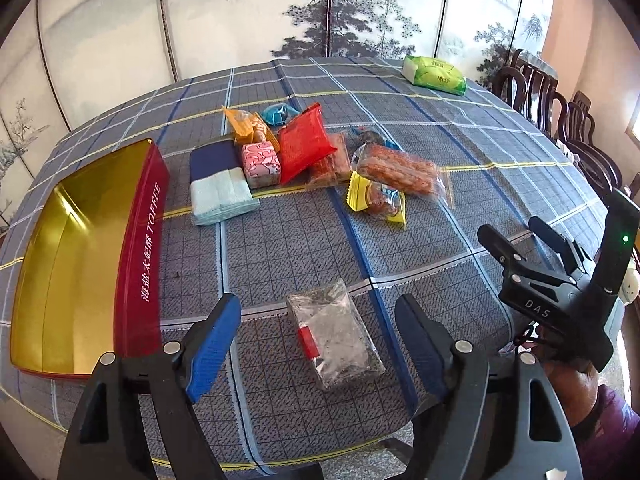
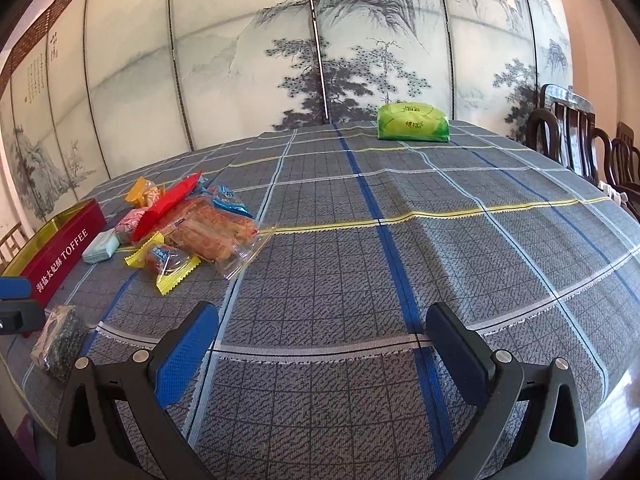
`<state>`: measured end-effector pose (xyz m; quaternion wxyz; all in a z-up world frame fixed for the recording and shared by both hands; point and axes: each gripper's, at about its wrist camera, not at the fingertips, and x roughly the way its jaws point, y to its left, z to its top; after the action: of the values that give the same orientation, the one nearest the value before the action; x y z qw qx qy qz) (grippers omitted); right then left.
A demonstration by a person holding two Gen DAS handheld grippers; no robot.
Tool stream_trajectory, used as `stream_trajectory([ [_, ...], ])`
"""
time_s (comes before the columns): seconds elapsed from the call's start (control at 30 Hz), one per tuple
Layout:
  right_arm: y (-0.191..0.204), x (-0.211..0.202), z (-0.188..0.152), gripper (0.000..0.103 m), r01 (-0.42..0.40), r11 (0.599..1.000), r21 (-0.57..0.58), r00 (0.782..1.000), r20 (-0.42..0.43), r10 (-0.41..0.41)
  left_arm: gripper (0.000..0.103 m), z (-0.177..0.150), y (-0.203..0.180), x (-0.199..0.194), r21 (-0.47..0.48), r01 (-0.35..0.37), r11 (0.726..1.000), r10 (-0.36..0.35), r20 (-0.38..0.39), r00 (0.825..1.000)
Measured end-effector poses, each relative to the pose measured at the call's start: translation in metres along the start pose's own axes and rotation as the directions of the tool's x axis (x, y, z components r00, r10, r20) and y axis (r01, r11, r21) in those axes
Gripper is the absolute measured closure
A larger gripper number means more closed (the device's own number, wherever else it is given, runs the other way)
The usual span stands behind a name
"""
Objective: Organize snacks
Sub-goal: 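Carry the candy bag into the gold tin and open the left gripper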
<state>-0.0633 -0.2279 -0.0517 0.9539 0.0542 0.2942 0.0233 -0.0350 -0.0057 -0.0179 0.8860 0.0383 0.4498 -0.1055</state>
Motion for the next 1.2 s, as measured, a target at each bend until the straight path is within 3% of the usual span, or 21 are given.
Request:
stream_trajectory([
  [0.1, 0.0, 0.0, 0.0, 0.0, 0.0, 1.0, -0.001, 1.0, 0.0, 0.0, 0.069, -0.001, -0.003, 0.014, 0.022, 0.027, 0.999, -0.026, -0.039, 0.999],
  [0.13, 0.001, 0.001, 0.0, 0.0, 0.0, 1.0, -0.002, 1.0, 0.0, 0.0, 0.072, -0.001, -0.001, 0.018, 0.013, 0.034, 0.999, -0.033, -0.06, 0.998],
  [0.4, 0.0, -0.001, 0.006, 0.0, -0.03, 0.999, 0.011, 0.999, -0.025, 0.03, 0.072, -0.006, -0.002, 0.001, 0.016, 0.086, 0.996, -0.086, -0.033, 0.996],
  [0.53, 0.014, -0.017, 0.024, 0.0, -0.075, 0.996, -0.054, 0.997, 0.025, 0.076, 0.072, 0.001, 0.004, -0.018, 0.005, 0.086, 0.996, -0.086, 0.012, 0.996],
  [0.93, 0.037, -0.001, 0.022, 0.0, -0.12, 0.99, -0.07, 0.992, -0.052, 0.117, 0.072, 0.029, 0.052, -0.065, -0.021, -0.081, 0.997, 0.083, 0.138, 0.987],
  [1.2, 0.064, 0.001, 0.023, 0.0, -0.138, 0.98, -0.141, 0.989, -0.071, 0.129, 0.072, 0.041, 0.105, -0.062, -0.039, -0.199, 0.979, 0.202, 0.137, 0.97],
])
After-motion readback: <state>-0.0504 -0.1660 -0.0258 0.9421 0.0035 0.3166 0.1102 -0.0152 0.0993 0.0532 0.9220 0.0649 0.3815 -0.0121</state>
